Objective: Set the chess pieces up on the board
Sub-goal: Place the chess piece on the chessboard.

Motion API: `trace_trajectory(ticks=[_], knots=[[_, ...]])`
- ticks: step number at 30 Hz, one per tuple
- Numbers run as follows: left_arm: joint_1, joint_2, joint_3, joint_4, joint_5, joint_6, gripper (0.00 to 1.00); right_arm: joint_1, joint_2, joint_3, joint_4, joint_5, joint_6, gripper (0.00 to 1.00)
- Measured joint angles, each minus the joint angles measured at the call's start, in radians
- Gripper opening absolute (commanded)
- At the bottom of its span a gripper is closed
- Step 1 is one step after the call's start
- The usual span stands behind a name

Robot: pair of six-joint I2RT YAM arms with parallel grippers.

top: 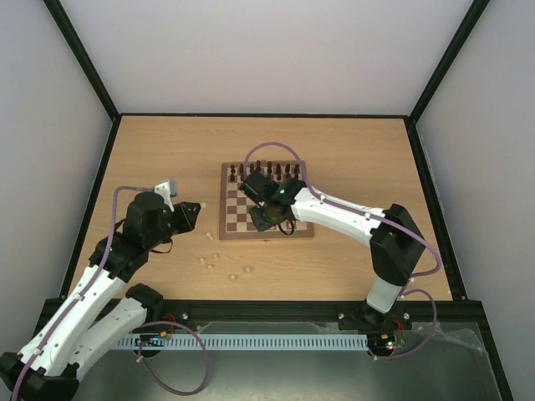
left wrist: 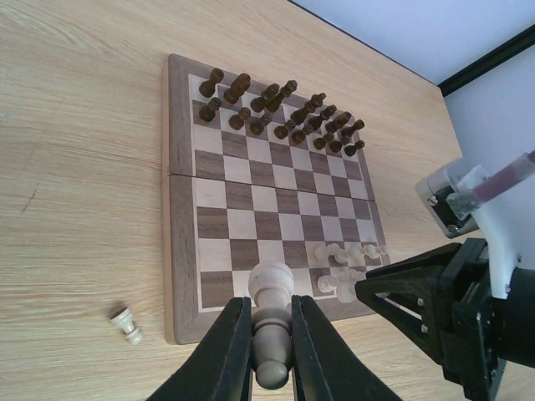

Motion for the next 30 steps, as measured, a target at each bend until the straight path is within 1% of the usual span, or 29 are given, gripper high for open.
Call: trace_trajectory(ticks=[14,21,24,30], knots=[[0.0,-0.007,0.0,0.001,0.0,0.011,0.12,0.014,0.115,0.05,0.002,0.043,0.0,0.11],[0.0,-0.008,-0.003,0.002,0.001,0.011,0.12,0.017,0.137,0.052,0.003,0.048,0.0,0.11],[0.0,-0.008,-0.003,0.002,0.001,0.011,0.12,0.017,0.15,0.052,0.006,0.047,0.0,0.13],[0.0,-0.008,-0.003,0.003,0.002,0.011,0.12,0.017,0.173,0.052,0.011,0.042,0.0,0.14]])
